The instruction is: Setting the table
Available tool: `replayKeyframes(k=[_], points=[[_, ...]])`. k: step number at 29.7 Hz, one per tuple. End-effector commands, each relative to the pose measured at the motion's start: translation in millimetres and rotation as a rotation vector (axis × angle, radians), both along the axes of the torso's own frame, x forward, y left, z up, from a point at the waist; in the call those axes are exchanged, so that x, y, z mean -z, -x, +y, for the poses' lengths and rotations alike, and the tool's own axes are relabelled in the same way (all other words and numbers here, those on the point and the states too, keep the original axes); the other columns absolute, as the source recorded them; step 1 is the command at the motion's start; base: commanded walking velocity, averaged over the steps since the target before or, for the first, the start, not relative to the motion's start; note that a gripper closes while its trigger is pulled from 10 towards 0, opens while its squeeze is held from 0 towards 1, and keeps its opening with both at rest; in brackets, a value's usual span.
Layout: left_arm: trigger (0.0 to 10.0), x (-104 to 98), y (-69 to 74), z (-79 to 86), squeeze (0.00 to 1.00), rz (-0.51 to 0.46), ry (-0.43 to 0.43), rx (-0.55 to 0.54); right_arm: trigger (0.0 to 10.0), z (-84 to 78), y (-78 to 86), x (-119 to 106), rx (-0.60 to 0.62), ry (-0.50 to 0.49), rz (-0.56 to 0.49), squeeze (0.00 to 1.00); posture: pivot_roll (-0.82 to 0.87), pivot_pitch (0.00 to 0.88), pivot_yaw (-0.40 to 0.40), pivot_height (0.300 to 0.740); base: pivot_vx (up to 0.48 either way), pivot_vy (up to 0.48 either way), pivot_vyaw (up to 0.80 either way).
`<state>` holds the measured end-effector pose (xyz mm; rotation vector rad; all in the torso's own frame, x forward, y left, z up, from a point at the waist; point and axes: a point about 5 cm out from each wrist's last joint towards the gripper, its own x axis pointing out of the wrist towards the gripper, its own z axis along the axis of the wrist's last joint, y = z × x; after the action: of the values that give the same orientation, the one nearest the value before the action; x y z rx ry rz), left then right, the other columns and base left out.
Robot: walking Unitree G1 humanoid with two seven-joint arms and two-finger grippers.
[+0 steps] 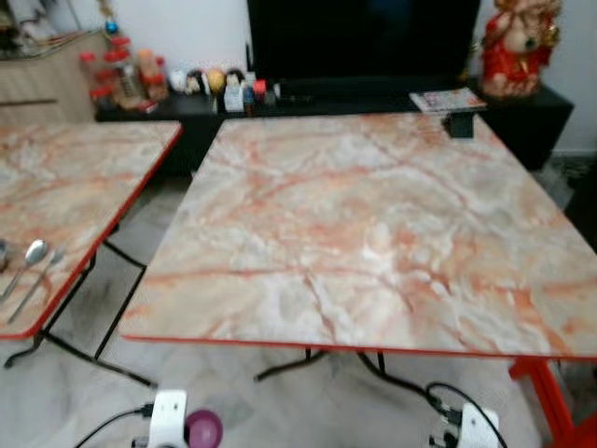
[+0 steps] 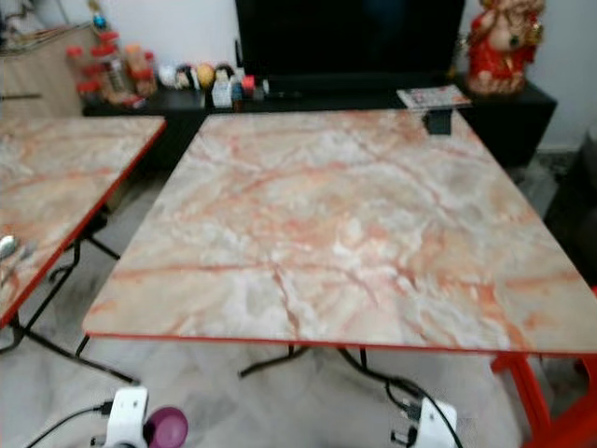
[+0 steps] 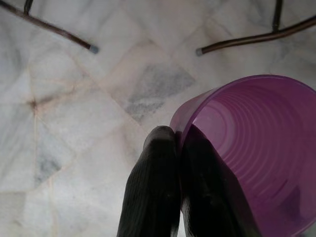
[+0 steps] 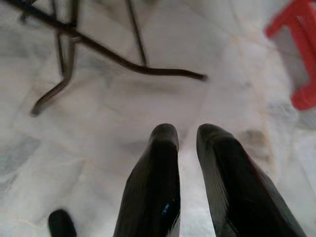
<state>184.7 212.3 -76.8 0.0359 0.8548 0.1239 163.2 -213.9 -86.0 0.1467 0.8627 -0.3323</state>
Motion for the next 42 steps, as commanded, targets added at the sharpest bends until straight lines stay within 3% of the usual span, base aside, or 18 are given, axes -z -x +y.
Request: replayKeyframes(k=[1,9,17,23,27,29,32,35,37,40,42], points=[[10.0,0.5,0.0,-1.6,0.0,0.007,0.004,0.006,10.0,1.7,0.6,0.8,-0.017,-0.002,0.01,0.0,-0.03,0.0,-0.015,0.74,0.0,0.0,0.0],[10.0,1.6,3.9,-5.0,0.0,-0.013,0.03,0.043,10.0,5.8,-1.3,0.8,-0.02,-0.008,0.009,0.0,-0.02,0.0,0.009,0.74,0.0,0.0,0.0],[10.0,6.1,27.5,14.7,0.0,-0.002,-0.016,0.009,10.0,13.9,1.4,3.4,-0.016,-0.025,0.02,0.0,0.0,0.0,0.024,0.74,0.0,0.0,0.0],[10.0,-1.6,36.6,32.6,0.0,-0.127,-0.071,-0.111,10.0,13.5,4.9,4.9,0.0,-0.028,0.032,0.0,0.01,0.0,0.033,0.74,0.0,0.0,0.0],[10.0,-9.0,47.8,39.7,0.0,-0.221,-0.169,-0.167,10.0,13.8,6.3,5.7,-0.005,-0.029,0.039,0.0,0.04,0.0,0.021,0.74,0.0,0.0,0.0],[10.0,-21.7,66.8,55.1,0.0,-0.31,-0.299,-0.344,10.0,15.8,5.7,5.9,-0.027,-0.028,0.045,0.0,0.05,0.0,0.012,0.74,0.0,0.0,0.0],[10.0,-29.0,72.7,60.1,0.0,-0.35,-0.342,-0.407,10.0,15.7,5.5,5.8,-0.033,-0.028,0.046,0.0,0.07,0.0,0.005,0.74,0.0,0.0,0.0],[10.0,-46.7,82.1,68.3,0.0,-0.424,-0.442,-0.484,10.0,16.2,4.3,5.5,-0.052,-0.025,0.049,0.0,0.1,0.0,-0.017,0.74,0.0,0.0,0.0],[10.0,-46.7,82.1,68.3,0.0,-0.424,-0.442,-0.484,10.0,16.2,4.3,5.5,-0.052,-0.025,0.049,0.0,0.1,0.0,-0.017,0.74,0.0,0.0,0.0],[10.0,-88.7,86.3,89.8,0.0,-0.566,-0.637,-0.617,10.0,17.4,2.3,5.1,-0.086,-0.021,0.056,0.0,0.13,0.0,-0.045,0.74,0.0,0.0,0.0],[10.0,-101.6,80.9,91.5,0.0,-0.621,-0.674,-0.601,10.0,17.5,1.5,4.9,-0.092,-0.021,0.055,0.0,0.13,0.0,-0.05,0.74,0.0,0.0,0.0]])
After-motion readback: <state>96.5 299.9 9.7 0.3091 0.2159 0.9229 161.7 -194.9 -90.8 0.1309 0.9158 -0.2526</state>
